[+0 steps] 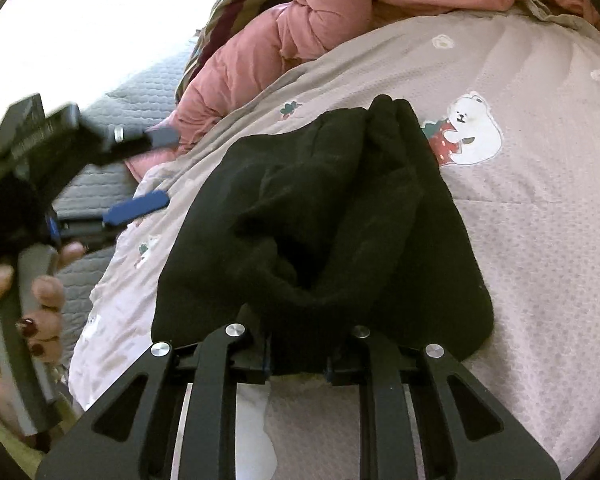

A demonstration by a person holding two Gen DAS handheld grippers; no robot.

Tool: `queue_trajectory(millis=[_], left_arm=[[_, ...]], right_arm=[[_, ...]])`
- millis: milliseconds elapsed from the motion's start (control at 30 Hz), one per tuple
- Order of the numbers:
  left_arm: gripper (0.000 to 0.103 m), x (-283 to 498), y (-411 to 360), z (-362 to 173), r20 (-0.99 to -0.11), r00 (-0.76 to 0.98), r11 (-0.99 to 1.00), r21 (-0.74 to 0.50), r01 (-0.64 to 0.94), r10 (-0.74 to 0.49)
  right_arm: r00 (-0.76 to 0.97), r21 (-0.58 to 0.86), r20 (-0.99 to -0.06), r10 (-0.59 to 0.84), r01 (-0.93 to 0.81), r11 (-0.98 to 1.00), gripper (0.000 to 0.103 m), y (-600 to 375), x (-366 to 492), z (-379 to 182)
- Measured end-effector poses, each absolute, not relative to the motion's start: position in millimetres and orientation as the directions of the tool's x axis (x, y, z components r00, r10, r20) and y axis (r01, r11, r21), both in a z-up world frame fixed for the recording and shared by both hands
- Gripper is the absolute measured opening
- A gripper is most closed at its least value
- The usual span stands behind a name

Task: Fold small clothes
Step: 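Lower the folded shirt onto the bed and open both grippers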

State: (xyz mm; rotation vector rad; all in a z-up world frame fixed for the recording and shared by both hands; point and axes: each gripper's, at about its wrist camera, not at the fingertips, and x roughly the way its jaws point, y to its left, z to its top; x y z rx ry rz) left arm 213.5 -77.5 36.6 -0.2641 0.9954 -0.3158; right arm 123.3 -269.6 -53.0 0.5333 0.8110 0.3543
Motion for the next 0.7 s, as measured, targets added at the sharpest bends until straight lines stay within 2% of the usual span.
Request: queue_trajectory(millis=[133,233,267,300,367,433,500,633,700], left_arm=[[0.064,208.2,-64.7,17.6,-0.804,0.512,0.952,-0.284,0.118,-0.303],[0.064,203.8,-60.1,1.0,-0.820,0.502,0.961,-0.246,0.126,-0.275],[0.064,202.1,-60.1,-2.6,-0.820,0.502,0.961,-0.241,0.132,-0.275],[0.064,200.0,-59.6,-4.7,-0.818,0.503,0.960,-0.241,0.140,-0.278],[0.064,196.7,-59.9,-8.4,-0.810,0.512,0.958,-0.240,0.158,-0.288],[0.064,194.2,-60.5,-8.3,-0.800,0.524,0.957,-0.237,0.170,-0.291],[0.064,193.0,-61.5,-8.4,-0.799,0.526,0.956,-0.233,0.178,-0.293],[0.064,191.0,-61.9,-9.0,-0.796,0.528,0.955,-0.228,0.192,-0.296],[0.064,190.5,-61.7,-10.0,-0.796,0.526,0.953,-0.229,0.196,-0.299]], right_arm=[[0.637,0.575,-0.593,0.493,-0.094,0.813,0.019,-270.2,120.3,-50.7],[0.628,0.575,-0.601,0.494,-0.089,0.813,0.028,-278.3,114.5,-48.0],[0.625,0.581,-0.599,0.501,-0.092,0.809,0.035,-280.8,114.3,-46.9],[0.620,0.591,-0.593,0.513,-0.096,0.801,0.048,-284.0,112.1,-46.0],[0.622,0.650,-0.551,0.556,-0.098,0.754,0.061,-295.7,108.7,-42.3],[0.626,0.679,-0.528,0.574,-0.095,0.728,0.065,-304.5,109.8,-37.8],[0.622,0.683,-0.530,0.577,-0.090,0.725,0.081,-309.0,119.0,-33.4],[0.574,0.744,-0.514,0.637,-0.072,0.665,0.083,-315.5,149.8,-32.9],[0.538,0.739,-0.545,0.643,-0.054,0.672,0.084,-312.4,163.4,-35.7]])
